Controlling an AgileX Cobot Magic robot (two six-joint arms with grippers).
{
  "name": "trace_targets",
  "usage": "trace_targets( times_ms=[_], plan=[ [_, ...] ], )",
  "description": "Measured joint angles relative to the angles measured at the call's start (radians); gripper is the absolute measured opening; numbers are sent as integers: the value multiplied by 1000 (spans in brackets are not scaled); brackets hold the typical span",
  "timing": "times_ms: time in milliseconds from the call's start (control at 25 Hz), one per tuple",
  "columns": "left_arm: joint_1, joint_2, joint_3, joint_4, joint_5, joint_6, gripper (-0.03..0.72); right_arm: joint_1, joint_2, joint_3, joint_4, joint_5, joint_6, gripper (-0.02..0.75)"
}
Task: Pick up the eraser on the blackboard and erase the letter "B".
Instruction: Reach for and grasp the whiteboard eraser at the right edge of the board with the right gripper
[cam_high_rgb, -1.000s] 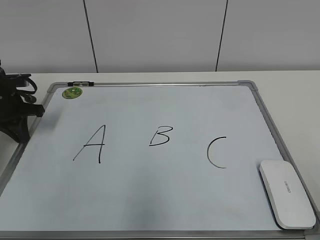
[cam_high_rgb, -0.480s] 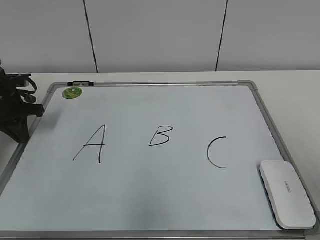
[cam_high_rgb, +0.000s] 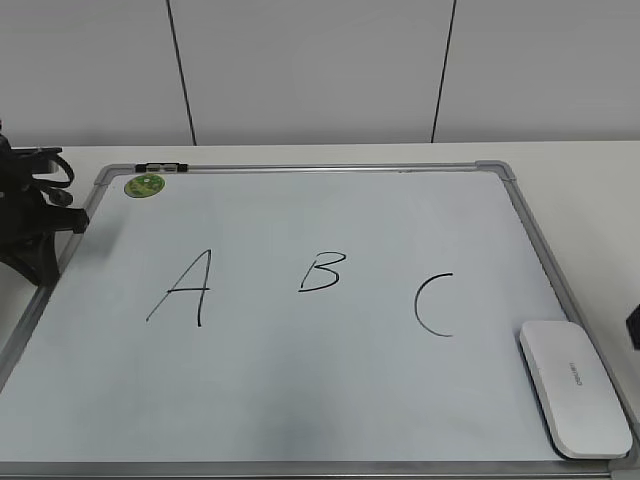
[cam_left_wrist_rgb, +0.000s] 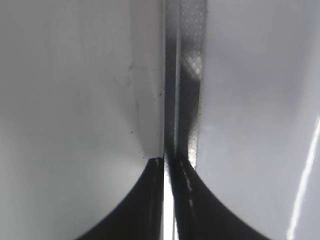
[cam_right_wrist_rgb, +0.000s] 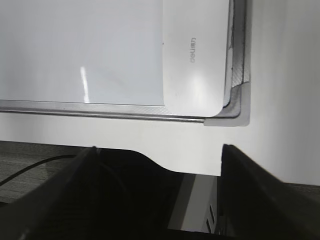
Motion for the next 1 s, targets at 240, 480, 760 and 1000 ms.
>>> trace_targets(
  times_ms=[240,480,760,1000],
  plan=[
    [1,0,0,-2,0,0,27,2,74,0,26,-42,0,555],
    [1,0,0,-2,0,0,27,91,138,-1,15,-103,14,555],
    [1,0,0,-5,0,0,27,163,248,-2,-74,-142,111,555],
    [1,0,0,-5,1,0,27,174,337,-6,-161,-183,168,555]
  ],
)
